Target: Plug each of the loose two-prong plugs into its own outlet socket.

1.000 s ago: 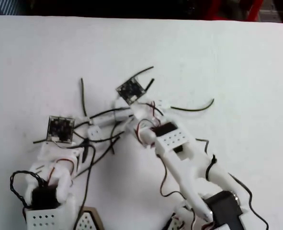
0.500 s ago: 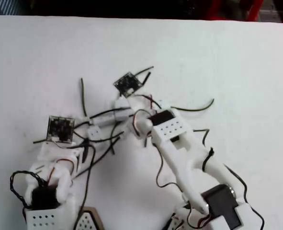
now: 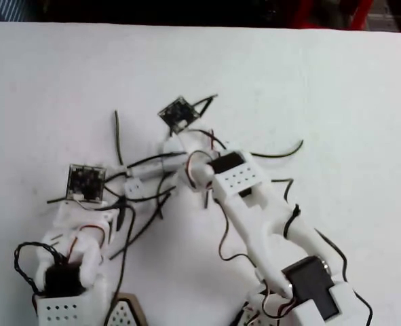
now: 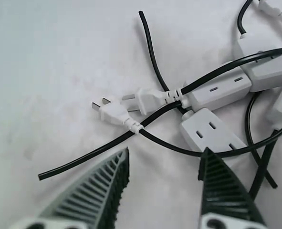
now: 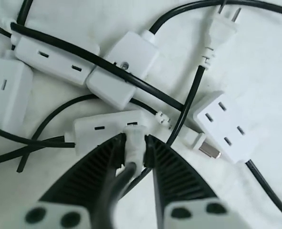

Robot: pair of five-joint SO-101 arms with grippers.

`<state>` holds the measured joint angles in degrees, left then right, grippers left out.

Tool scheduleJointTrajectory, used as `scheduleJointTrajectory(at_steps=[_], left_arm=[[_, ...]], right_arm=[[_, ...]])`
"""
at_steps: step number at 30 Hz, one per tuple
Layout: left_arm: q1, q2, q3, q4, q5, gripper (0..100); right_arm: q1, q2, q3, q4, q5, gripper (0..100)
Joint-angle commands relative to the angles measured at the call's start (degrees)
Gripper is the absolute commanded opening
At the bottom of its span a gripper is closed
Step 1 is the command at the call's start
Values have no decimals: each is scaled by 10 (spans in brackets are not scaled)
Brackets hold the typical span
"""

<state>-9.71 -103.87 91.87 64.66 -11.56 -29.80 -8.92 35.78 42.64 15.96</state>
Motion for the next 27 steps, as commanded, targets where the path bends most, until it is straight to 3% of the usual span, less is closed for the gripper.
scheduleJointTrajectory(at_steps=[1, 10, 27], left_arm=[[-3, -2, -3, -14, -4, 242], [-3, -2, -2, -14, -4, 242], [-3, -2, -2, -14, -4, 242]], right_arm=[[0, -7, -43, 12, 2, 15], [-1, 15, -73, 45, 44, 15], [-15, 54, -74, 41, 42, 15]])
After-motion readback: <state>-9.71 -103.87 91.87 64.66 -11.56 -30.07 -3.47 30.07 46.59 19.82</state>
